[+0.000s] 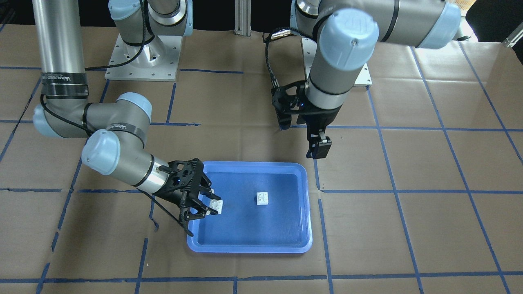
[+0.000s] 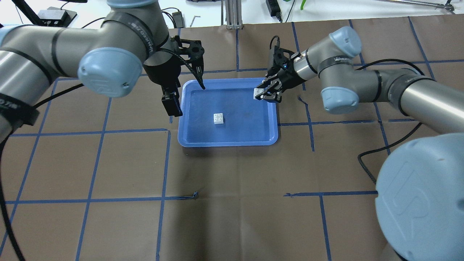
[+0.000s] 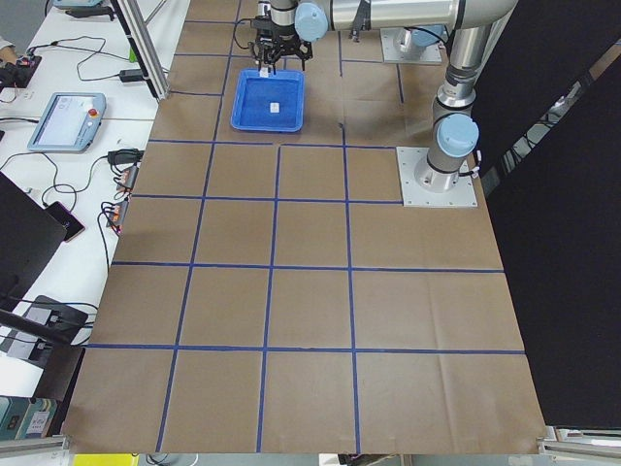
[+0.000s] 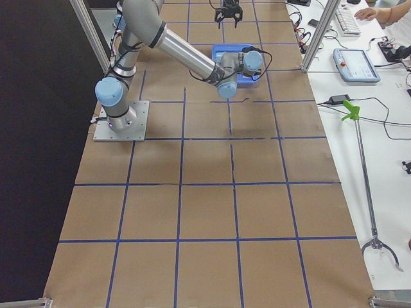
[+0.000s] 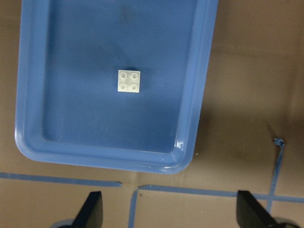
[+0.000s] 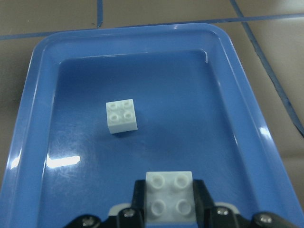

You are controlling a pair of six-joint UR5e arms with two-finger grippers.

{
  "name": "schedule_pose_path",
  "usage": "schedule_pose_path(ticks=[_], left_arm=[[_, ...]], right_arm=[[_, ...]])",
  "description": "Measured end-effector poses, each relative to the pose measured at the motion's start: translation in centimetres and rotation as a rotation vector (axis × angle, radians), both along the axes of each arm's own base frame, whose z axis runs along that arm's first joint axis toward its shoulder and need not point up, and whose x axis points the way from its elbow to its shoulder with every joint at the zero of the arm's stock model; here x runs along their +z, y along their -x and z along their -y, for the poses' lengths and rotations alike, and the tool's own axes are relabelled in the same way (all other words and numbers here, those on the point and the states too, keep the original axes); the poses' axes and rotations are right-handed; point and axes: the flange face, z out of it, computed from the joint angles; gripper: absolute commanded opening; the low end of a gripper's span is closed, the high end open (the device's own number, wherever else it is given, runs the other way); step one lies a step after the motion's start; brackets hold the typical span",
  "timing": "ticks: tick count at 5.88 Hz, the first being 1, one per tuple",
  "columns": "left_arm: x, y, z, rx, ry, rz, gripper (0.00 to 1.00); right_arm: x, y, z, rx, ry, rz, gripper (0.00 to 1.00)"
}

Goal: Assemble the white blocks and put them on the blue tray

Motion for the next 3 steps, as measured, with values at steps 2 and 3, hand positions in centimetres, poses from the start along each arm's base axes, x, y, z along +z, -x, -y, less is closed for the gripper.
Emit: schedule_pose_path(ticks=[2,3], left_arm=[[3.7,-5.2,-1.4,0.279,0.05,0.023,0.99],[5.2,-6.9,-2.1,0.458,0.08,0.021,0.99]], right_arm=[[-2.0,-3.7,-1.9,0.079,0.039,0.002,0.31],[-3.7,-4.3,-2.4,0.1,0.061,0.002,0.31]])
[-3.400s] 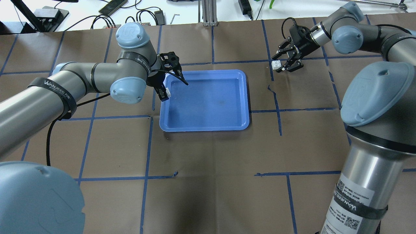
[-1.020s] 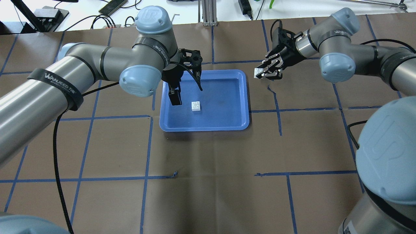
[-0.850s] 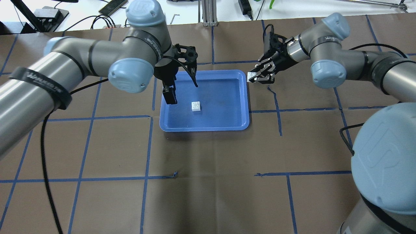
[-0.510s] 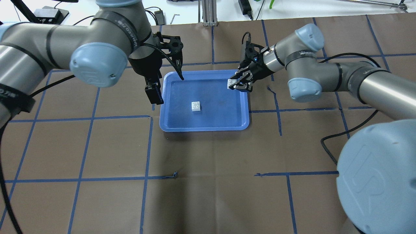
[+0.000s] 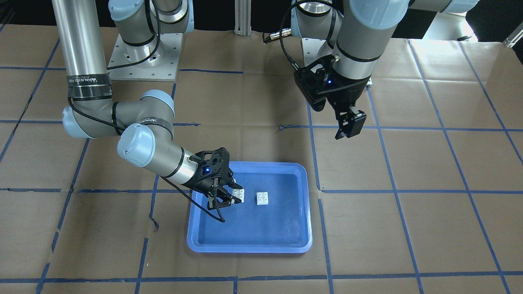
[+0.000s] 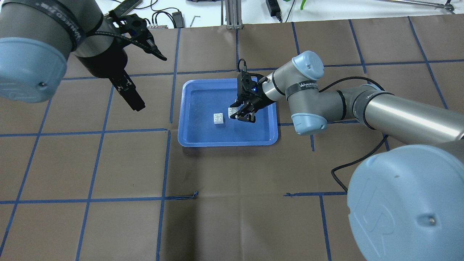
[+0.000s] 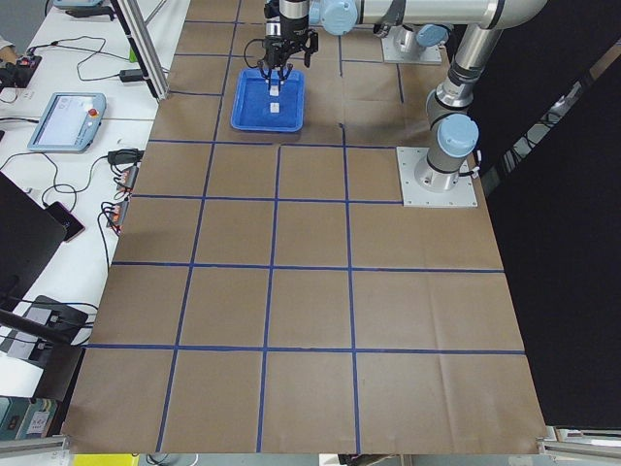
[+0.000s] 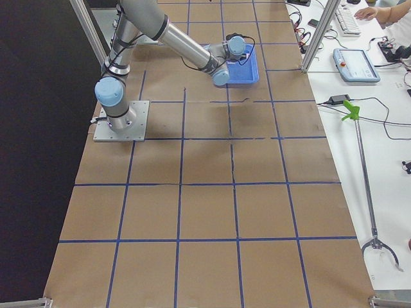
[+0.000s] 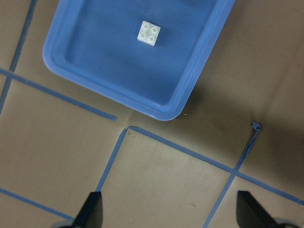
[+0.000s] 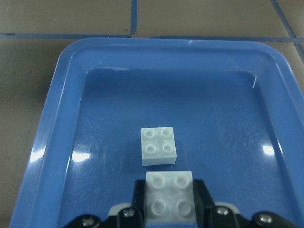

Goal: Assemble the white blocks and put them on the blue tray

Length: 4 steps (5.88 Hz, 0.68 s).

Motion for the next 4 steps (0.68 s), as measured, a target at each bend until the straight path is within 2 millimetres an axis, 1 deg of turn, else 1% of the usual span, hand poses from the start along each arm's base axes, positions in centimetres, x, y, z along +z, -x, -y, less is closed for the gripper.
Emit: schedule_pose_path(ticks=[1,2,3,4], left_arm=[[1.0,-0.5,-0.7,0.211,0.028,-0.009,0.99],[1.7,-0.6,-1.1,0.45,0.051,-0.026,0.99],[2.1,-0.6,-1.3,0.655,0.067,-0.047,0.99],[2.5,-0.5,-1.5,0.788,0.079,-0.06,0.99]], right_arm=[[-1.3,-0.4,-0.4,0.012,0.006,0.0,0.31],[-2.2,-1.2,-1.0,0.028,0.001,-0.002,0.31],[-2.5,-1.9,-1.5,0.04,-0.003,-0.003,0.31],[-2.7,-2.2,-1.7,0.043,-0.005,-0.002,0.31]])
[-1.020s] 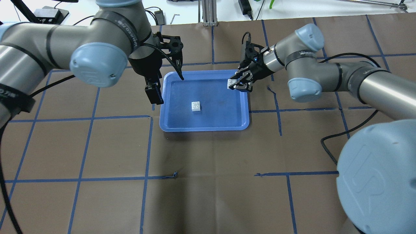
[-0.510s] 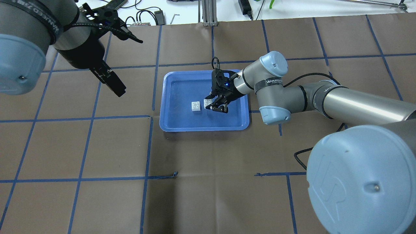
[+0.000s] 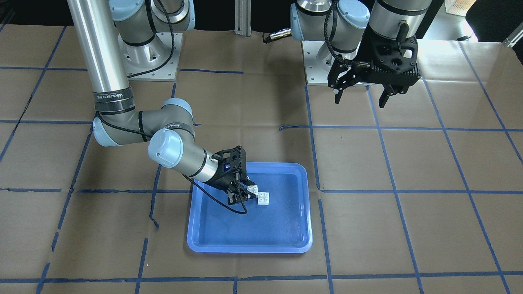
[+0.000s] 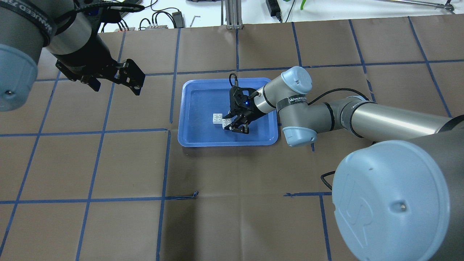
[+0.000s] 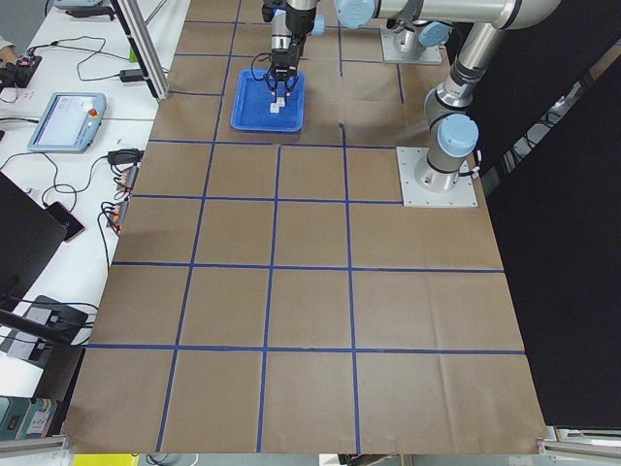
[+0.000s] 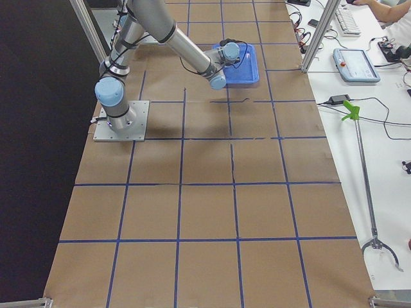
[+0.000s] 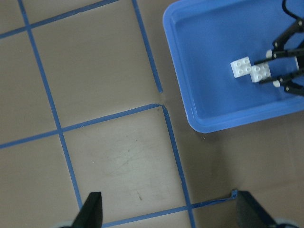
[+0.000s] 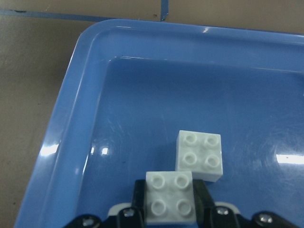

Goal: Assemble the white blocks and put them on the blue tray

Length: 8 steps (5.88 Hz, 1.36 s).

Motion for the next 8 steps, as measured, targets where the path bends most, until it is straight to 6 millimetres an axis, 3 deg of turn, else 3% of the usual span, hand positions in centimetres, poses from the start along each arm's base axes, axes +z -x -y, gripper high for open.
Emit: schedule_pose_path(ticks=[2,8], left_arm=[[0.5,0.1,-0.3,0.129,0.015,-0.012,0.99],[0.5,0.0,-0.4,0.154,0.015,-0.014,0.99]], right_arm=[[-0.1,-0.1,0.0,-0.001,0.0,0.002,0.31],[0.2,0.5,1.0,-0.024,0.021,0.005,0.28]])
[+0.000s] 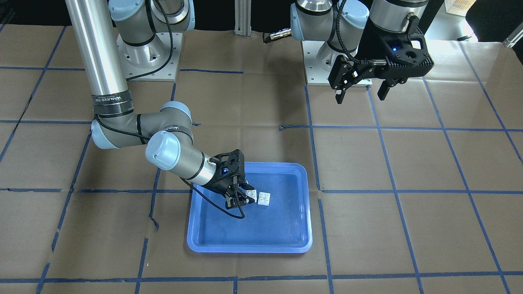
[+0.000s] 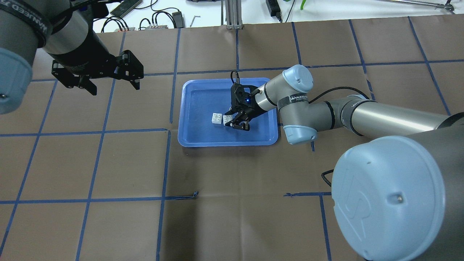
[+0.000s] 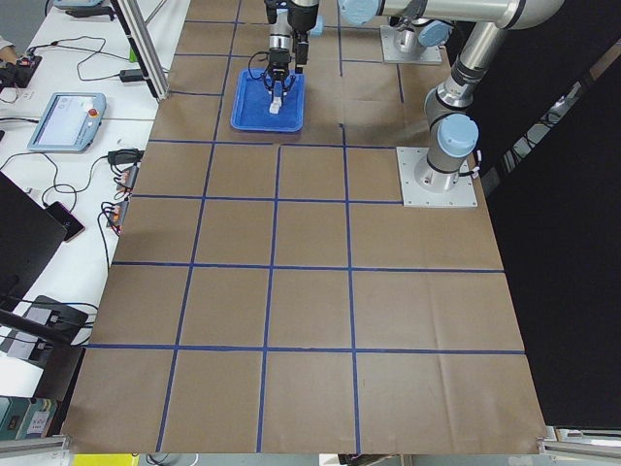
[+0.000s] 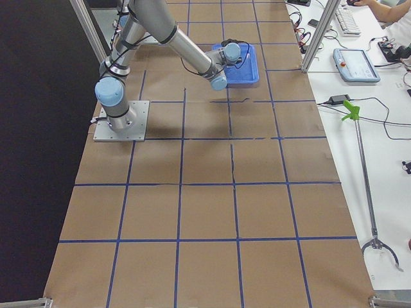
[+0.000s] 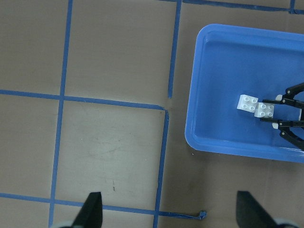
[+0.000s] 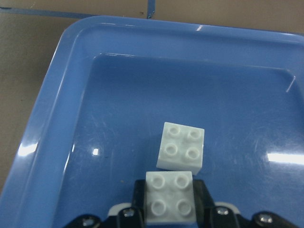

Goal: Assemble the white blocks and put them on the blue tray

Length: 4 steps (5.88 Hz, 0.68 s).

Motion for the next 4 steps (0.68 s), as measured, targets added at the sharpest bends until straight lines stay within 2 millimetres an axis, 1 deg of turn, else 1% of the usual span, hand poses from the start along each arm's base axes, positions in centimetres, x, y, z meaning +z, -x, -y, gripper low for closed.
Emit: schedule_pose_path(ticks=[4], left_arm=[[0.06,0.01,-0.03,0.0,0.001,-0.002,0.99]], right_arm=[[-0.24,-0.12,0.68,-0.045,0.0,0.016,0.28]])
